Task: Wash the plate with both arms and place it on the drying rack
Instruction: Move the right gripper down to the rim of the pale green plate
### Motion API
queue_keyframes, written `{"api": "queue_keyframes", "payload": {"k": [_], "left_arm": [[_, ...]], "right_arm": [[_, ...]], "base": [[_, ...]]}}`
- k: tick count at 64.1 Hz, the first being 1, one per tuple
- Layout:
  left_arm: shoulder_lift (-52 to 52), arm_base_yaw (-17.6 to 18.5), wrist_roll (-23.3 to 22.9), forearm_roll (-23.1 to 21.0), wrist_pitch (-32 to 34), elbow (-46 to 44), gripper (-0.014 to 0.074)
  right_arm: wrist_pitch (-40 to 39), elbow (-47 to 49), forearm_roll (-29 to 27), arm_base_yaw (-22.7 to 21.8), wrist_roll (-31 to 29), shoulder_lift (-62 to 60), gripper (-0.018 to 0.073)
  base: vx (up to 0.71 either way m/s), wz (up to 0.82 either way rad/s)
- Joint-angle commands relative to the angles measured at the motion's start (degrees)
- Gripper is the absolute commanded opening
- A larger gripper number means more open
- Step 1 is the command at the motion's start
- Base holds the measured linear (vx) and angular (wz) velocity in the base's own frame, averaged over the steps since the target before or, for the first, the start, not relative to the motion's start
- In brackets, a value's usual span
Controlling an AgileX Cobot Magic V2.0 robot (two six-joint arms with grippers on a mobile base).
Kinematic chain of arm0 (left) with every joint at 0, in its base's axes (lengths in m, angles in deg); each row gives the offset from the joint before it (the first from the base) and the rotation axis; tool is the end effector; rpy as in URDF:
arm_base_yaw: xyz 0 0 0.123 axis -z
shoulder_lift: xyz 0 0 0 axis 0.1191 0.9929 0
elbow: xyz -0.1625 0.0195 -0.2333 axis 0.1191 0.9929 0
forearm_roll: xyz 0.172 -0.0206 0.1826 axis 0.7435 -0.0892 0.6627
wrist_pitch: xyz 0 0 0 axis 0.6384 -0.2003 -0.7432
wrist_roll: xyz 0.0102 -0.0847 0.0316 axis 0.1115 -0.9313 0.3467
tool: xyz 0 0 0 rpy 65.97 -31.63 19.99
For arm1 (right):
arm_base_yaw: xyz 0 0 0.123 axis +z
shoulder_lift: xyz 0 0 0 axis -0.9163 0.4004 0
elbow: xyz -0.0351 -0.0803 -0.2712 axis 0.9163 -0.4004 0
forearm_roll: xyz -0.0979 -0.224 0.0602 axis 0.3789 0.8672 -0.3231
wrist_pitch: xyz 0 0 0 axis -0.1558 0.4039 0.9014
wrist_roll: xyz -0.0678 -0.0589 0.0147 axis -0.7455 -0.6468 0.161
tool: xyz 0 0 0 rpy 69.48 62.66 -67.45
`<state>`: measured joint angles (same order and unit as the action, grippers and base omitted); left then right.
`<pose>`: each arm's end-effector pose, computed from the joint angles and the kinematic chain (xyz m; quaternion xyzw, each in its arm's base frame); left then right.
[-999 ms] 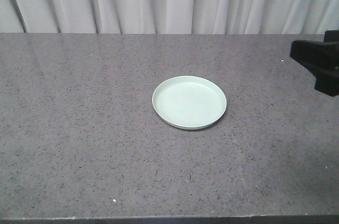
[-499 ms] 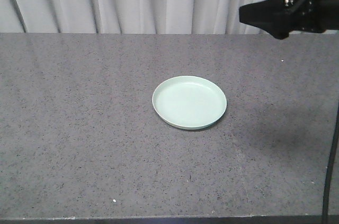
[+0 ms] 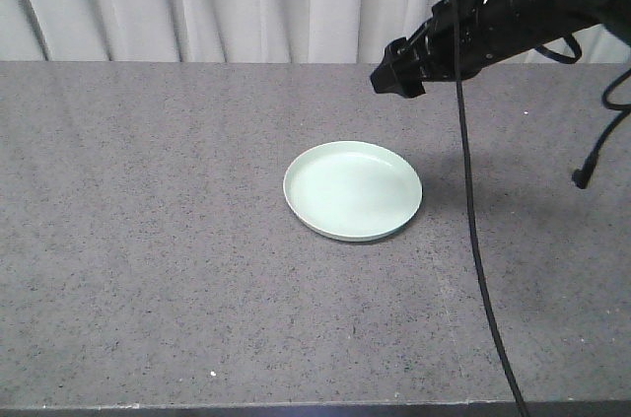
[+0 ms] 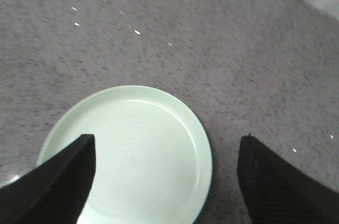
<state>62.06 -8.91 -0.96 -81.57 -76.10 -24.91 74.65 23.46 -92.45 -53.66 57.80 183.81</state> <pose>0.0561 0.0024 0.1911 -0.0352 0.7368 -0.0053 0.6752 0.4020 0.1149 0.3504 -0.2801 0.8756 0.1072 0.3785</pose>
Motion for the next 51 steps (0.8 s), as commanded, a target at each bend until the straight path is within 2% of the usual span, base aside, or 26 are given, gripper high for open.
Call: {"api": "queue_keyframes", "payload": {"k": [1, 18, 28, 51], "left_arm": [[-0.84, 0.47, -0.19, -0.09, 4.06, 1.31, -0.0006], [-0.84, 0.47, -0.19, -0.09, 4.06, 1.31, -0.0006], [-0.84, 0.47, -0.19, -0.09, 4.06, 1.31, -0.0006], [-0.84, 0.47, -0.19, -0.09, 4.06, 1.31, -0.0006]], "right_arm": [[-3.03, 3.87, 4.86, -0.34, 5.31, 1.32, 0.0530], [0.55, 10.74, 8.63, -0.34, 9.81, 11.40, 0.0530], [2.64, 14.66, 9.46, -0.13, 10.16, 15.35, 0.0530], [7.09, 15.40, 12.91, -0.13, 12.34, 19.89, 0.0530]], "base": [[0.00, 0.00], [0.00, 0.00], [0.00, 0.00], [0.00, 0.00]]}}
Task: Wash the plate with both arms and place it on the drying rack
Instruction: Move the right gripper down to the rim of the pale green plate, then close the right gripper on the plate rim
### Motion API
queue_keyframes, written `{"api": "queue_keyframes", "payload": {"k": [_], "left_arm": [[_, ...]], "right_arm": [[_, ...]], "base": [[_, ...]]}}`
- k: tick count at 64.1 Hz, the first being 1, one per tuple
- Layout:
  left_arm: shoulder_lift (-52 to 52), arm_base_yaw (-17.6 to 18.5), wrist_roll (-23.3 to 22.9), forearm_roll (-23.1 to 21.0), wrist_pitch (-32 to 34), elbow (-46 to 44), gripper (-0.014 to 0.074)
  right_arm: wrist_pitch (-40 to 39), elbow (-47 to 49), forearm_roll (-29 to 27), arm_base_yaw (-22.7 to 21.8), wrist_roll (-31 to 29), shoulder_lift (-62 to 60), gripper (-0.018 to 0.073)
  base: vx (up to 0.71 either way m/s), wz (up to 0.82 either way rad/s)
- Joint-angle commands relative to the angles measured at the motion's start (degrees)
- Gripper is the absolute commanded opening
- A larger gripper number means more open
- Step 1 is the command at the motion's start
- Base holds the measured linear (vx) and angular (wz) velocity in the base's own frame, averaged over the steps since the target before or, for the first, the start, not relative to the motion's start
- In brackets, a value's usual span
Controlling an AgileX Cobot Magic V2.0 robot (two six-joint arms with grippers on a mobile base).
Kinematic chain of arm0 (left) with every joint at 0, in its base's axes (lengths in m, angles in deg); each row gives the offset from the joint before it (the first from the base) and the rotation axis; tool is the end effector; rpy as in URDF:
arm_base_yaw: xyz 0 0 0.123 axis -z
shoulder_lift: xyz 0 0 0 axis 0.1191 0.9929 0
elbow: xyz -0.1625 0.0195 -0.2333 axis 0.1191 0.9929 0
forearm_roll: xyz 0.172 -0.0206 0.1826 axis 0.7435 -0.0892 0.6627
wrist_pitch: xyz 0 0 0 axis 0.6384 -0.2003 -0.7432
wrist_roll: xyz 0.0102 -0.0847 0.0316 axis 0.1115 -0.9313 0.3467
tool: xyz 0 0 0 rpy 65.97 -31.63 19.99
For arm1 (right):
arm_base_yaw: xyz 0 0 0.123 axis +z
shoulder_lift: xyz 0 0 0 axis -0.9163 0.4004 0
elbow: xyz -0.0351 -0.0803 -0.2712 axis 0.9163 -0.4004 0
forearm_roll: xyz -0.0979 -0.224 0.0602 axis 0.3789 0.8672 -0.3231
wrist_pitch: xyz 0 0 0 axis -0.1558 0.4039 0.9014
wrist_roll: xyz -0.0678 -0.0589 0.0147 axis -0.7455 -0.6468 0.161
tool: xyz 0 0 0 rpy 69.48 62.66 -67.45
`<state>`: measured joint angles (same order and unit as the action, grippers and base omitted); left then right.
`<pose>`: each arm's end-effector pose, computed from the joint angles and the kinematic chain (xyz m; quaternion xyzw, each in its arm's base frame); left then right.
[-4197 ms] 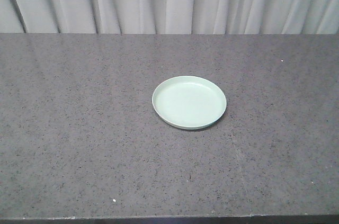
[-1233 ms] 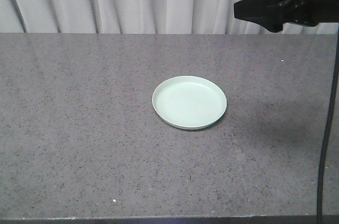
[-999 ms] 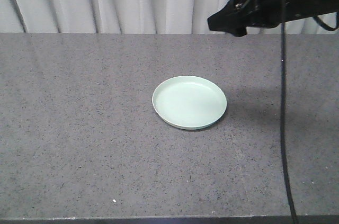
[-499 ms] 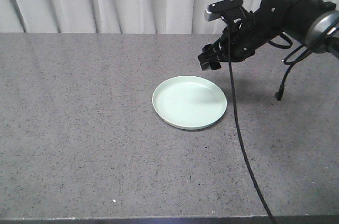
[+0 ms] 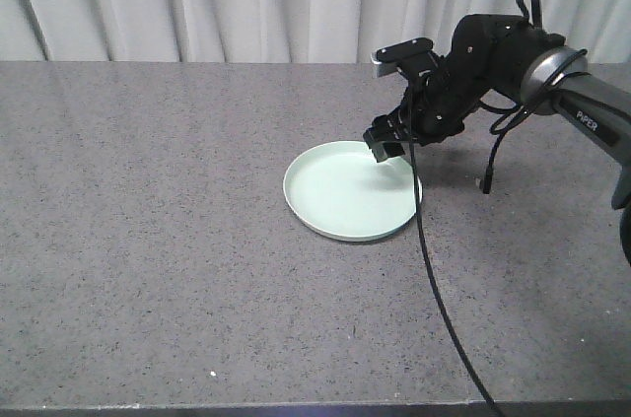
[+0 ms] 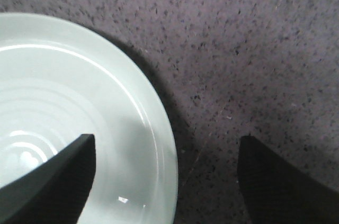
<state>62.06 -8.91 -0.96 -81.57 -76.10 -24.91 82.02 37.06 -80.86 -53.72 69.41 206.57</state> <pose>0.0561 0.0024 0.1911 -0.0352 0.7368 -0.0053 0.6752 0.4766 0.1187 0.2307 -0.2370 0.9425 0.0576 0.2283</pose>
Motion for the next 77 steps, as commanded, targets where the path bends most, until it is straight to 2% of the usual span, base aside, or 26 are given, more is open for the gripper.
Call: {"api": "queue_keyframes", "payload": {"k": [1, 24, 34, 46, 62, 77], "left_arm": [[-0.84, 0.47, -0.19, -0.09, 4.06, 1.31, -0.0006], [-0.84, 0.47, -0.19, -0.09, 4.06, 1.31, -0.0006], [-0.84, 0.47, -0.19, -0.09, 4.06, 1.31, -0.0006], [-0.84, 0.47, -0.19, -0.09, 4.06, 1.31, -0.0006], [-0.84, 0.47, -0.19, -0.09, 4.06, 1.31, -0.0006], [-0.84, 0.47, -0.19, -0.09, 4.06, 1.31, -0.0006]], "right_arm": [[-0.07, 1.81, 1.62, -0.07, 1.00, -2.78, 0.0530], [2.00, 1.81, 2.74, -0.12, 1.56, -1.90, 0.0522], [3.51, 1.75, 2.74, -0.12, 1.60, -1.62, 0.0483], [5.01, 1.75, 2.74, -0.12, 1.60, -1.62, 0.0328], [6.57, 1.75, 2.74, -0.12, 1.55, -1.62, -0.0008], [7.57, 2.94, 2.74, -0.30, 1.75, -1.68, -0.0011]], "base": [[0.00, 0.00], [0.00, 0.00], [0.00, 0.00], [0.00, 0.00], [0.00, 0.00], [0.00, 0.00]]}}
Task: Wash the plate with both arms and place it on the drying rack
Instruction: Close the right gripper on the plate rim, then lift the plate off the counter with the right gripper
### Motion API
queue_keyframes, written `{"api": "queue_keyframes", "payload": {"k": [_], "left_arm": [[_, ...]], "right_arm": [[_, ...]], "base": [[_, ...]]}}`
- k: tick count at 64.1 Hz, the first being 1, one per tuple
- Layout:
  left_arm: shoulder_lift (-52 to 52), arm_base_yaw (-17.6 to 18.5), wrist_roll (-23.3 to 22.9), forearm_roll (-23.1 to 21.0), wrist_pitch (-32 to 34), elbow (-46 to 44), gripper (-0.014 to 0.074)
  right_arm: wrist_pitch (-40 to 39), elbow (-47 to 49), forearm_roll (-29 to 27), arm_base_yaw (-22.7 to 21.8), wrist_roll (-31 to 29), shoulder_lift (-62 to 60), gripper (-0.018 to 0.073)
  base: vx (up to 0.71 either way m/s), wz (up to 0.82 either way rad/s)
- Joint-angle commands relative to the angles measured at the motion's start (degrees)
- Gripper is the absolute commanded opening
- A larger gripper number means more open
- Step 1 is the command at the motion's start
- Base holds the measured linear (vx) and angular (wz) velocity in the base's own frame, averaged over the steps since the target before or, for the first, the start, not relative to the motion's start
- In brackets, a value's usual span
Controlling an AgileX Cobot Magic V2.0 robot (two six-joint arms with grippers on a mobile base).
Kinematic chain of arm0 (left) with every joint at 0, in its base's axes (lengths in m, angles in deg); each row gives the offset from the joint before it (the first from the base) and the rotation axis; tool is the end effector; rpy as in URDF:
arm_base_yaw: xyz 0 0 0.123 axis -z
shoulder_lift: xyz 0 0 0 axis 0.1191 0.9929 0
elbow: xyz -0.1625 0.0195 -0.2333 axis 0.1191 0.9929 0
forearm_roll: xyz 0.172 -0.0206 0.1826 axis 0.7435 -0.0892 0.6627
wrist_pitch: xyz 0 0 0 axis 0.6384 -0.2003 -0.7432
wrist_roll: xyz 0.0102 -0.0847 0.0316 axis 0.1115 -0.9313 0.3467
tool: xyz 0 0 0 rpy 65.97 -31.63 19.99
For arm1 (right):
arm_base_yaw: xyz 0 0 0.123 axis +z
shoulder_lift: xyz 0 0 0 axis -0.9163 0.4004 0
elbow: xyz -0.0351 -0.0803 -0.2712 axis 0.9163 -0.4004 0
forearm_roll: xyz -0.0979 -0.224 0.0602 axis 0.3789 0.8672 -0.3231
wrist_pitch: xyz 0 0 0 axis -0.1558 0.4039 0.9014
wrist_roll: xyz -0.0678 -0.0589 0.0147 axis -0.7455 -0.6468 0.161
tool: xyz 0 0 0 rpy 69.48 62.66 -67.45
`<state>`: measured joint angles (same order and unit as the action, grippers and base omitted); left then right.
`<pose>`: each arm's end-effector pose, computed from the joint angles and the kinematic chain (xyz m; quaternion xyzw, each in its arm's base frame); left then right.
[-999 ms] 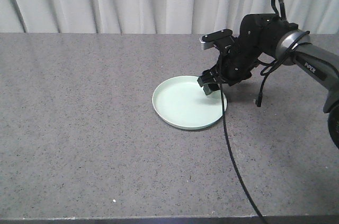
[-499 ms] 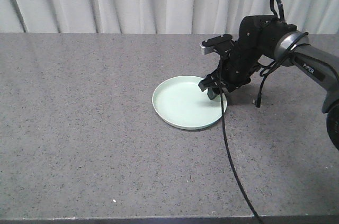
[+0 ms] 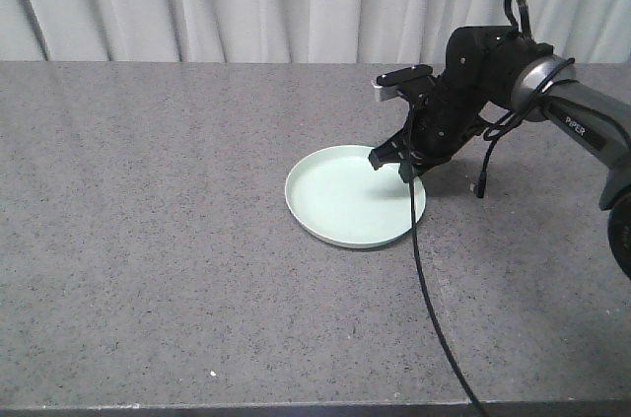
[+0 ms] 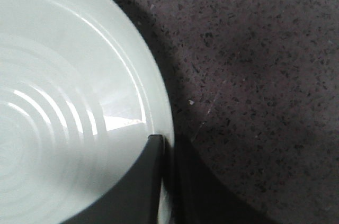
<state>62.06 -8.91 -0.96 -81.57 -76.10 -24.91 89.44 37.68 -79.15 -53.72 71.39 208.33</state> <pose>0.0561 0.0024 0.1911 -0.0352 0.7368 -0.0053 0.6752 0.4703 0.1158 0.2142 -0.2328 0.9589 0.0514 0.1538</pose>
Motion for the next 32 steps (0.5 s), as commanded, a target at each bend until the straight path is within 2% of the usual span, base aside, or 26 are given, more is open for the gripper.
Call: {"api": "queue_keyframes", "payload": {"k": [1, 19, 32], "left_arm": [[-0.84, 0.47, -0.19, -0.09, 4.06, 1.31, -0.0006], [-0.84, 0.47, -0.19, -0.09, 4.06, 1.31, -0.0006], [-0.84, 0.47, -0.19, -0.09, 4.06, 1.31, -0.0006]], "right_arm": [[0.47, 2.56, 1.03, -0.29, -0.22, -3.52, -0.0011], [4.30, 9.52, 0.30, -0.57, 0.05, -6.50, -0.0009], [5.25, 9.96, -5.50, -4.09, -0.30, -13.06, -0.0009]], "base": [[0.00, 0.00], [0.00, 0.00], [0.00, 0.00]]}}
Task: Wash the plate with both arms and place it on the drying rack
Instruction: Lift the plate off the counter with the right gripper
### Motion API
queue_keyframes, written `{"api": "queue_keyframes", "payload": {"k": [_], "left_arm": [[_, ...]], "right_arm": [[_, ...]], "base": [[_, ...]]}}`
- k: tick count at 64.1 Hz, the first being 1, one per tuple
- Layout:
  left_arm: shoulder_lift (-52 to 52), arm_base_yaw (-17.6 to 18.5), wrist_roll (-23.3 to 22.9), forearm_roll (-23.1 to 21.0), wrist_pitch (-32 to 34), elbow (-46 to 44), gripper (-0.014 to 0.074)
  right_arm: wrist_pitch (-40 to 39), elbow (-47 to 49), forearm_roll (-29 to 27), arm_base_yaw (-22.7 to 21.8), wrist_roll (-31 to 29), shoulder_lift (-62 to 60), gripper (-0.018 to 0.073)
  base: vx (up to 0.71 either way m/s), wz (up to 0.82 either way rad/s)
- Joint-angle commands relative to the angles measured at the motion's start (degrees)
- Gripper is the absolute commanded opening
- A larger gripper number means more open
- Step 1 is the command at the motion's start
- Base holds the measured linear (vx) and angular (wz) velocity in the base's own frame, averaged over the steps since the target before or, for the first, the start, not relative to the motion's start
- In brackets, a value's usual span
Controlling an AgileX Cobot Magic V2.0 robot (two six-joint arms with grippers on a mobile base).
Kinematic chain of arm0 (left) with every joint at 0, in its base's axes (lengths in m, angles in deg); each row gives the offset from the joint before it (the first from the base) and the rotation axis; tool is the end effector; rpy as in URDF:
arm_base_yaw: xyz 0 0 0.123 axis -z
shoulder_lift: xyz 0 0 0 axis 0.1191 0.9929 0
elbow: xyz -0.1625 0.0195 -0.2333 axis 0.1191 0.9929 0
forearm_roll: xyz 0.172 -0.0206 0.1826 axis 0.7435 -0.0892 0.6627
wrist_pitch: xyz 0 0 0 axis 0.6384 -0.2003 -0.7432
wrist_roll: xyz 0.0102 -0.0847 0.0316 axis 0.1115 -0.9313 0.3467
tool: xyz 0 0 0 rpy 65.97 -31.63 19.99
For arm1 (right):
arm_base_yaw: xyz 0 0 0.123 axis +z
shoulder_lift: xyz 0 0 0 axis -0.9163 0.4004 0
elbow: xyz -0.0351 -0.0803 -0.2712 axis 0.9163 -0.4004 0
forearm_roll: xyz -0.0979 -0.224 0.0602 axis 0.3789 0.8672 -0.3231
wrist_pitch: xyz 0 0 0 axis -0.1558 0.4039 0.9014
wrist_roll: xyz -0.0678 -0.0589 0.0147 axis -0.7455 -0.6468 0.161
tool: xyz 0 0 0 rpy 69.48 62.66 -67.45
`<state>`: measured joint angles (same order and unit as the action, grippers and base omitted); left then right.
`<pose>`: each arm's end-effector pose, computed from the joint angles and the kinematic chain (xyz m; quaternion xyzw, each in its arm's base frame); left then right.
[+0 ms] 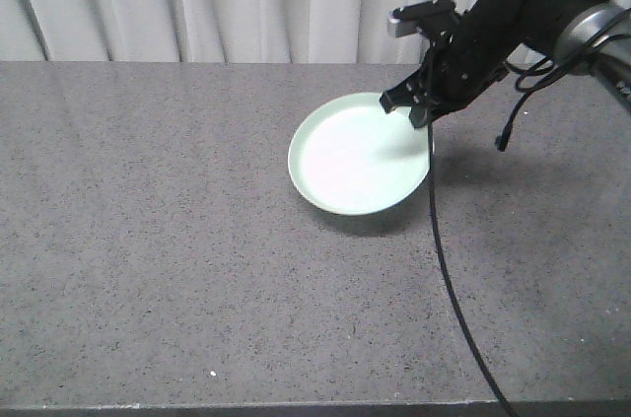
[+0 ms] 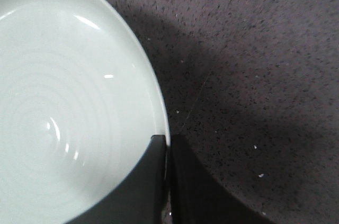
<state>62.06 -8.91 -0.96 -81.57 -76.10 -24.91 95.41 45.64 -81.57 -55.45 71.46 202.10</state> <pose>0.0561 0.0024 0.1911 -0.0352 0.7368 -0.0053 0.6752 0.4595 0.1029 0.3028 -0.2212 0.9463 0.0689 0.2256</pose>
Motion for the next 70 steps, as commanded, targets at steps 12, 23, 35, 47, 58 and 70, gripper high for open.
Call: {"api": "queue_keyframes", "payload": {"k": [12, 23, 35, 47, 58, 70], "left_arm": [[-0.84, 0.47, -0.19, -0.09, 4.06, 1.31, -0.0006], [-0.84, 0.47, -0.19, -0.09, 4.06, 1.31, -0.0006], [-0.84, 0.47, -0.19, -0.09, 4.06, 1.31, -0.0006], [-0.84, 0.47, -0.19, -0.09, 4.06, 1.31, -0.0006], [-0.84, 0.47, -0.19, -0.09, 4.06, 1.31, -0.0006], [-0.84, 0.47, -0.19, -0.09, 4.06, 1.31, -0.0006]], "right_arm": [[2.88, 1.71, -11.08, -8.46, -4.03, -12.59, -0.0006], [4.64, -1.90, -16.84, -13.69, -7.72, -17.99, -0.0006], [2.57, -11.70, -23.81, -19.64, -13.76, -25.95, -0.0006], [-0.64, -27.49, -32.13, -26.07, -22.31, -36.13, -0.0006], [-6.24, -43.76, -36.28, -32.13, -27.83, -45.91, -0.0006], [-10.72, -55.41, -37.09, -37.97, -29.29, -54.60, -0.0006]], "base": [[0.00, 0.00], [0.00, 0.00], [0.00, 0.00], [0.00, 0.00], [0.00, 0.00], [0.00, 0.00]]}}
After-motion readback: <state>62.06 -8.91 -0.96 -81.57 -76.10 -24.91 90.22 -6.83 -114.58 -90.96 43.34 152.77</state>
